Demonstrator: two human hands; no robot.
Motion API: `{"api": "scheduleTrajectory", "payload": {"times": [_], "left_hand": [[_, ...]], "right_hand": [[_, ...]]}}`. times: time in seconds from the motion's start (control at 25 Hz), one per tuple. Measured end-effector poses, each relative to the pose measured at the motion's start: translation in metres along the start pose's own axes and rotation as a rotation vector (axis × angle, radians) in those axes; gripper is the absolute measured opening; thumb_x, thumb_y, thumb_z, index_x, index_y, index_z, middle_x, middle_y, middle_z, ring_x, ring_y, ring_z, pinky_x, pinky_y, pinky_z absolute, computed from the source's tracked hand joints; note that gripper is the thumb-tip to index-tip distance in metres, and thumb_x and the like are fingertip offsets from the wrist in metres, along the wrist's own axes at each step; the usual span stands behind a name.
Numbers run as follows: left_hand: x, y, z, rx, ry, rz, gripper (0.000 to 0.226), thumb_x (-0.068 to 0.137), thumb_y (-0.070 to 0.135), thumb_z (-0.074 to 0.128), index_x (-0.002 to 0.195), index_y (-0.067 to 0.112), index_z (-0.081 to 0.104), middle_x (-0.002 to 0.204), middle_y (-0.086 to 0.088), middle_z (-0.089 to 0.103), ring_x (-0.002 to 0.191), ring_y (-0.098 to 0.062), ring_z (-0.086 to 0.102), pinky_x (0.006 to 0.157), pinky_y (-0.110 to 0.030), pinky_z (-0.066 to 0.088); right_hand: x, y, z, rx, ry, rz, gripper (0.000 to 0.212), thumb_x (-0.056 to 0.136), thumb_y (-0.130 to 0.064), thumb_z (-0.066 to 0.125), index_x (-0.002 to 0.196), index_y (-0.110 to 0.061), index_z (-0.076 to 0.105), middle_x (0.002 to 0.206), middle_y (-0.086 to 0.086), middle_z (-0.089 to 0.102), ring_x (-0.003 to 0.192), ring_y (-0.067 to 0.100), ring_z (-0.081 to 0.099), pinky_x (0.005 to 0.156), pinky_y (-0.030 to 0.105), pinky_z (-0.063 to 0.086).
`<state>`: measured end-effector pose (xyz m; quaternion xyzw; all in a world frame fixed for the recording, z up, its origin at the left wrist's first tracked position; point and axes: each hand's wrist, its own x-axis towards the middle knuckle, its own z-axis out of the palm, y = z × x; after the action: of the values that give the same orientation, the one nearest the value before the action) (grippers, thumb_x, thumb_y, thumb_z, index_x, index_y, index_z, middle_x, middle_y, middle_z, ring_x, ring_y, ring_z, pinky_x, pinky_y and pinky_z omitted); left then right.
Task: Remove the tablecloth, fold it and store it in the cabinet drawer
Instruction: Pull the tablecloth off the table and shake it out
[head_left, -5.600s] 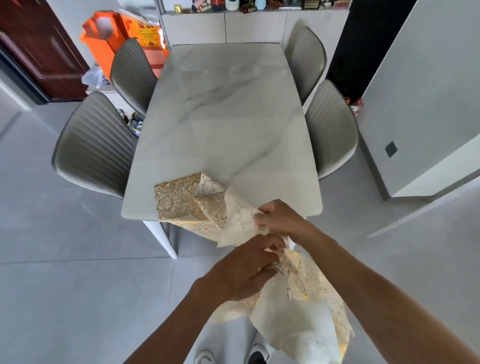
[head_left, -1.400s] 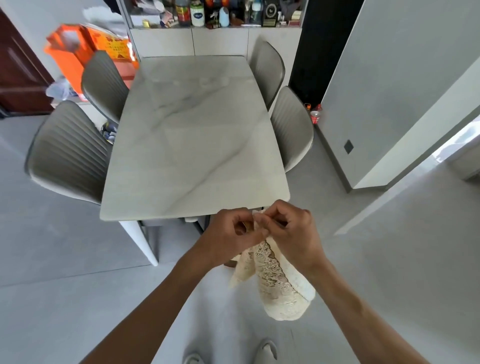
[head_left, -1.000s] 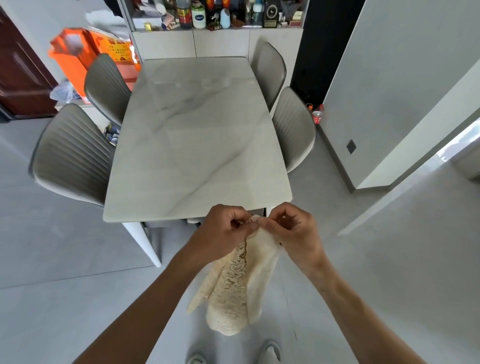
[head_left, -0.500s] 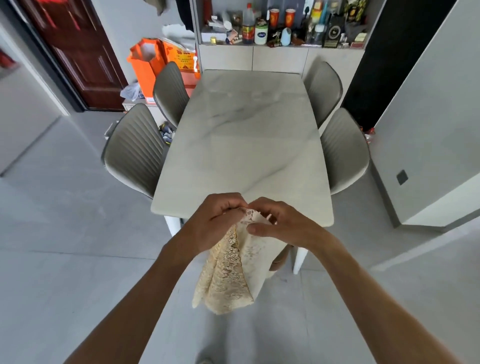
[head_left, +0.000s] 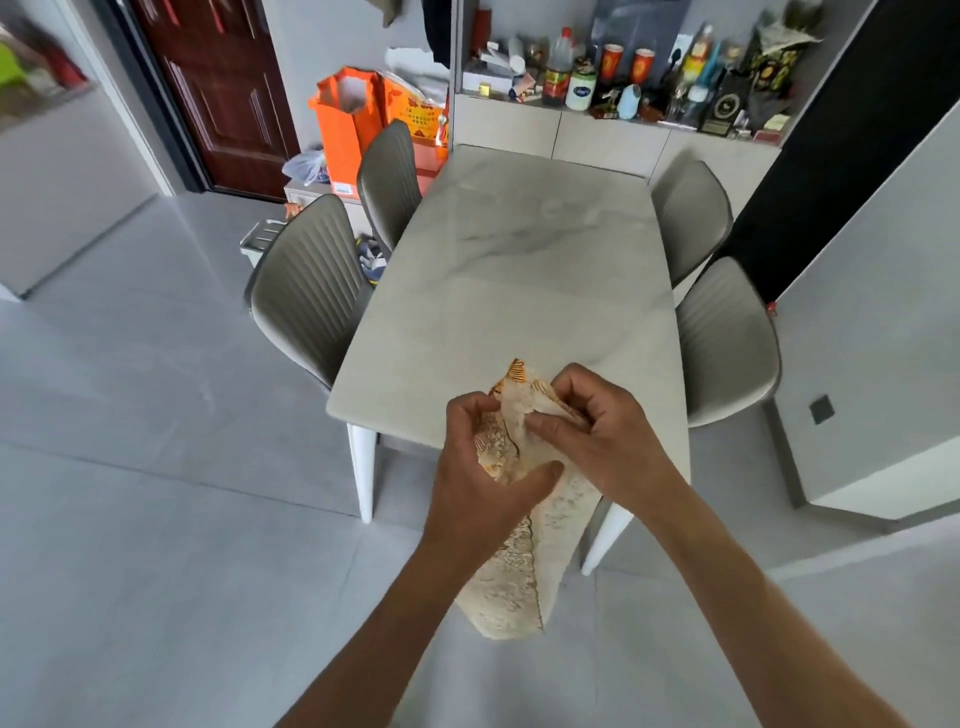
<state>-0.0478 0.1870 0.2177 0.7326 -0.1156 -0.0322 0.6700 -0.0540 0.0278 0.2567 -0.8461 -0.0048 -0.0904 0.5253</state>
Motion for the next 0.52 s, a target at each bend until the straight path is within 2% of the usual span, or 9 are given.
{"api": "scheduleTrajectory", "payload": {"times": [0.08, 0.16, 0.24, 0.32, 0.4, 0.48, 0.52], "left_hand": [[-0.005, -0.01, 0.018, 0.12, 0.134, -0.027, 0.057, 0.069, 0.032, 0.078, 0.107, 0.044, 0.037, 0.103, 0.019, 0.058, 0.098, -0.007, 0.059, 0.079, -0.022, 0.052], [-0.008, -0.022, 0.027, 0.277, 0.229, -0.055, 0.04, 0.074, 0.021, 0.067, 0.099, 0.037, 0.041, 0.092, 0.015, 0.057, 0.087, -0.012, 0.056, 0.075, -0.032, 0.052], [-0.012, -0.041, 0.024, 0.226, 0.229, -0.109, 0.027, 0.073, 0.01, 0.061, 0.085, 0.03, 0.047, 0.077, 0.011, 0.059, 0.074, -0.012, 0.055, 0.066, -0.033, 0.051], [-0.015, -0.061, 0.01, 0.077, 0.164, -0.107, 0.025, 0.072, 0.004, 0.063, 0.08, 0.026, 0.053, 0.075, 0.009, 0.063, 0.071, -0.01, 0.059, 0.064, -0.022, 0.048], [-0.015, -0.08, -0.009, 0.053, 0.026, -0.08, 0.027, 0.077, 0.002, 0.068, 0.076, 0.024, 0.054, 0.075, 0.011, 0.064, 0.071, -0.007, 0.061, 0.065, -0.016, 0.046], [-0.016, -0.096, -0.032, 0.139, -0.114, -0.097, 0.03, 0.08, 0.005, 0.073, 0.071, 0.026, 0.053, 0.07, 0.011, 0.06, 0.068, -0.007, 0.057, 0.067, -0.022, 0.048], [-0.016, -0.101, -0.043, 0.188, -0.151, -0.119, 0.031, 0.08, 0.006, 0.075, 0.069, 0.026, 0.054, 0.069, 0.011, 0.059, 0.069, -0.008, 0.057, 0.071, -0.029, 0.052]], "right_hand": [[0.0, -0.005, 0.0, -0.075, -0.01, -0.013, 0.022, 0.084, -0.031, 0.074, 0.079, -0.022, 0.054, 0.066, 0.007, 0.054, 0.055, 0.012, 0.043, 0.052, 0.019, 0.038], [-0.001, -0.01, -0.001, -0.099, 0.005, -0.03, 0.015, 0.086, -0.035, 0.071, 0.081, -0.027, 0.06, 0.064, 0.002, 0.055, 0.053, 0.008, 0.044, 0.052, 0.02, 0.038], [-0.002, -0.012, -0.006, -0.098, 0.013, -0.039, 0.014, 0.087, -0.037, 0.069, 0.078, -0.029, 0.062, 0.057, -0.006, 0.05, 0.051, 0.005, 0.04, 0.05, 0.017, 0.035], [-0.001, -0.013, -0.016, -0.077, 0.002, -0.029, 0.014, 0.088, -0.034, 0.071, 0.078, -0.026, 0.066, 0.056, -0.013, 0.048, 0.051, 0.003, 0.04, 0.05, 0.011, 0.033], [-0.001, -0.013, -0.029, -0.051, 0.002, -0.006, 0.012, 0.087, -0.029, 0.072, 0.08, -0.02, 0.07, 0.057, -0.015, 0.052, 0.051, 0.001, 0.041, 0.052, 0.009, 0.032], [-0.002, -0.013, -0.035, 0.019, -0.006, 0.04, 0.014, 0.084, -0.032, 0.073, 0.08, -0.019, 0.072, 0.059, -0.011, 0.054, 0.052, 0.003, 0.04, 0.05, 0.012, 0.033], [-0.003, -0.013, -0.037, 0.06, -0.028, 0.06, 0.016, 0.081, -0.035, 0.073, 0.079, -0.019, 0.073, 0.06, -0.007, 0.055, 0.053, 0.005, 0.04, 0.05, 0.014, 0.033]]}}
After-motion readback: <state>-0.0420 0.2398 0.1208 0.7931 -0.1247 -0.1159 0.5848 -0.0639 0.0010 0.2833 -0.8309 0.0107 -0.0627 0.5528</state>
